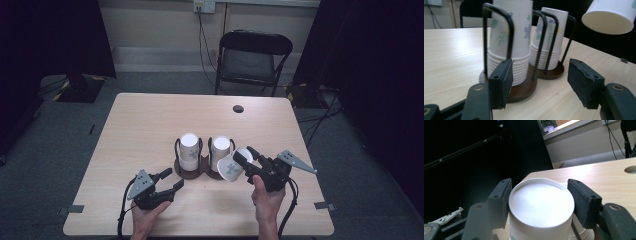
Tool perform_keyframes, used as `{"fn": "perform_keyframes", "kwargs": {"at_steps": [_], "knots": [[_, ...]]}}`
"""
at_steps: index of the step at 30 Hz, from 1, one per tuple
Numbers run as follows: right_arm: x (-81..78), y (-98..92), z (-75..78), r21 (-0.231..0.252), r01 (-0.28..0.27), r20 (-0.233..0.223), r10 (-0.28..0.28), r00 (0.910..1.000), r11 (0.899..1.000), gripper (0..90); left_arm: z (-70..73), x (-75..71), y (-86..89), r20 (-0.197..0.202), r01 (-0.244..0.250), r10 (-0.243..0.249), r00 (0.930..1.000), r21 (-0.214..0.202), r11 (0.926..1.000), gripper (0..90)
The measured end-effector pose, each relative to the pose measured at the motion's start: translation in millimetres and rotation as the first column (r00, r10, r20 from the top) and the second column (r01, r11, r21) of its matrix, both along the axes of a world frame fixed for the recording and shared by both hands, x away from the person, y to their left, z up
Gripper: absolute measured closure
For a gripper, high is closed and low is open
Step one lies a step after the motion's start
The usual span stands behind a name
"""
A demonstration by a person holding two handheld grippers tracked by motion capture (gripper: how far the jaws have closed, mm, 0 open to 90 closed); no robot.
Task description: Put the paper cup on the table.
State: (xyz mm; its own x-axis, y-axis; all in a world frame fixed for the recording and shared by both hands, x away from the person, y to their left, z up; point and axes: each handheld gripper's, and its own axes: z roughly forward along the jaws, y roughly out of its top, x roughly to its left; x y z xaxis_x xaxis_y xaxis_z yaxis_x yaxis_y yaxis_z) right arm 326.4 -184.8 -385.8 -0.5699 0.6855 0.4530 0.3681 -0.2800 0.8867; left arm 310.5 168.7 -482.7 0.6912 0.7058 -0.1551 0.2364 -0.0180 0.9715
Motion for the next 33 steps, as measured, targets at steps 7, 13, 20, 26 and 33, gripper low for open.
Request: {"fn": "perform_keyframes", "kwargs": {"at_steps": [7, 13, 20, 26, 33], "knots": [[-7.0, 3.9, -13.9, 0.057, -0.022, -0.045, 0.024, 0.9987, 0.998, 37.7, 4.3, -0.8, -15.1, 0.030, 0.039, -0.039, 0.9988, 0.009, 0.9992, 41.3], [-11.1, 8.0, -23.5, 0.098, -0.039, -0.066, 0.046, 0.9968, 0.994, 37.8, 7.5, -1.9, -28.2, 0.060, 0.068, -0.069, 0.9958, 0.017, 0.9975, 43.0], [-13.3, 12.9, -28.9, 0.134, -0.075, -0.085, 0.087, 0.9926, 0.988, 37.8, 6.3, -2.3, -44.7, 0.084, 0.131, -0.131, 0.9878, 0.010, 0.9913, 42.5], [-13.4, 16.4, -32.1, 0.156, -0.107, -0.109, 0.125, 0.9862, 0.982, 37.7, 5.8, -4.7, -57.0, 0.114, 0.148, -0.148, 0.9824, 0.013, 0.9889, 49.3], [-10.4, 23.2, -34.9, 0.182, -0.152, -0.134, 0.177, 0.9750, 0.972, 37.7, 10.2, -7.4, -68.9, 0.173, 0.146, -0.148, 0.9737, 0.027, 0.9890, 55.4]]}}
